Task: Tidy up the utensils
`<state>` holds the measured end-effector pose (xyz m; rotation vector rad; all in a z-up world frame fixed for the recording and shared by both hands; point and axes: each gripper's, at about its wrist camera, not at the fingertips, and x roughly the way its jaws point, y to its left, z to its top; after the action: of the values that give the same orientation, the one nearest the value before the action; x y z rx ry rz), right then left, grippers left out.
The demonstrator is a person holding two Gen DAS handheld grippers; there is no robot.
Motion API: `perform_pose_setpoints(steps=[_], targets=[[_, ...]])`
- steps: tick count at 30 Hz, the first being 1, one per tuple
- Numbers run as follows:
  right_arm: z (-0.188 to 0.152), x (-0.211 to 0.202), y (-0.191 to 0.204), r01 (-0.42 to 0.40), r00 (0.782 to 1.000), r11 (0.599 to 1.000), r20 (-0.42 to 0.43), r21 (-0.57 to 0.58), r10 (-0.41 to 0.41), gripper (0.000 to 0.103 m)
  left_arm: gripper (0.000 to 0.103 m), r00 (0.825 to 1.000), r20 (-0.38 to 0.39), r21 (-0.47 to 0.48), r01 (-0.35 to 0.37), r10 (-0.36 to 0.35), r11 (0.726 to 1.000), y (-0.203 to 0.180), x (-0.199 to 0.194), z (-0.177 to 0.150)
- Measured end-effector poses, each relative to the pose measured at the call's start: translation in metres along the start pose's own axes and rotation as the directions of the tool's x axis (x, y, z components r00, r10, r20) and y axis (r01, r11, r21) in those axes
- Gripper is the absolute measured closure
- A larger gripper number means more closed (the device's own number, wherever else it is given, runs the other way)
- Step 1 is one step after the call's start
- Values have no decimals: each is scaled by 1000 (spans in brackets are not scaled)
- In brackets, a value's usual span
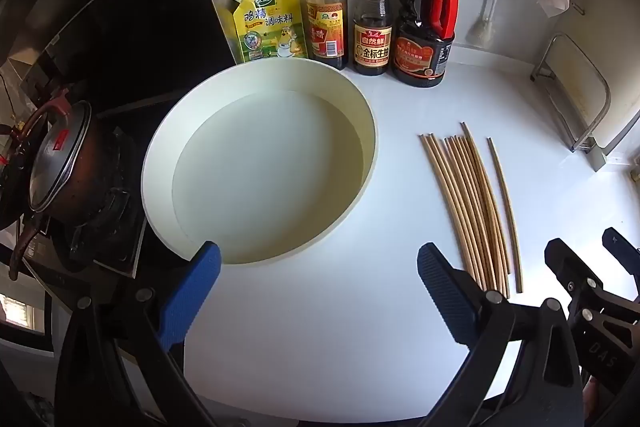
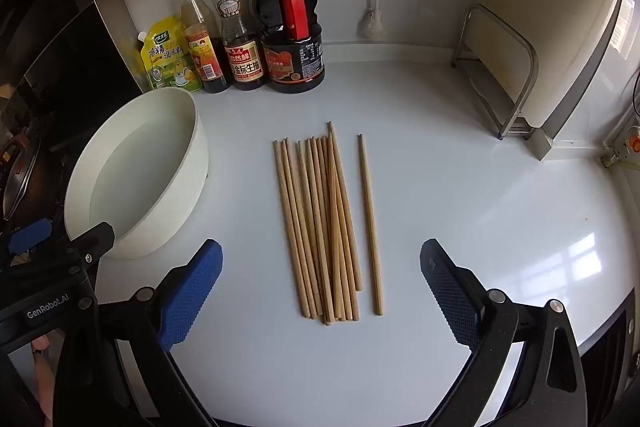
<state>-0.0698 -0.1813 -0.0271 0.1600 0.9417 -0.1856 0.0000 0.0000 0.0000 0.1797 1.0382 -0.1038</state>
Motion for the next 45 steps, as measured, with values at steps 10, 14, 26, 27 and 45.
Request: perform_pose_setpoints(steps=[10, 14, 26, 27, 45], targets=[[0, 0, -1, 4, 1000, 1000, 3, 1, -4, 8, 6, 1000, 5, 0, 6, -6, 1000, 1, 0, -1], [2, -1, -2, 6, 1000, 1000, 5, 2, -6, 8, 6, 1000, 3, -3, 6, -6, 1000, 1, -2, 1], [1, -3, -2, 5, 1000, 1000, 10, 3, -5, 8, 6, 1000, 7, -3, 5, -5, 1000, 0, -2, -1], [0, -4, -3, 5, 1000, 1000, 11, 3, -5, 8, 6, 1000, 8, -2, 6, -6, 1000, -1, -2, -1], [1, -1, -1, 0, 1000, 1000, 4, 3, 0, 8, 6, 1000, 7, -2, 6, -6, 1000, -1, -3, -1]])
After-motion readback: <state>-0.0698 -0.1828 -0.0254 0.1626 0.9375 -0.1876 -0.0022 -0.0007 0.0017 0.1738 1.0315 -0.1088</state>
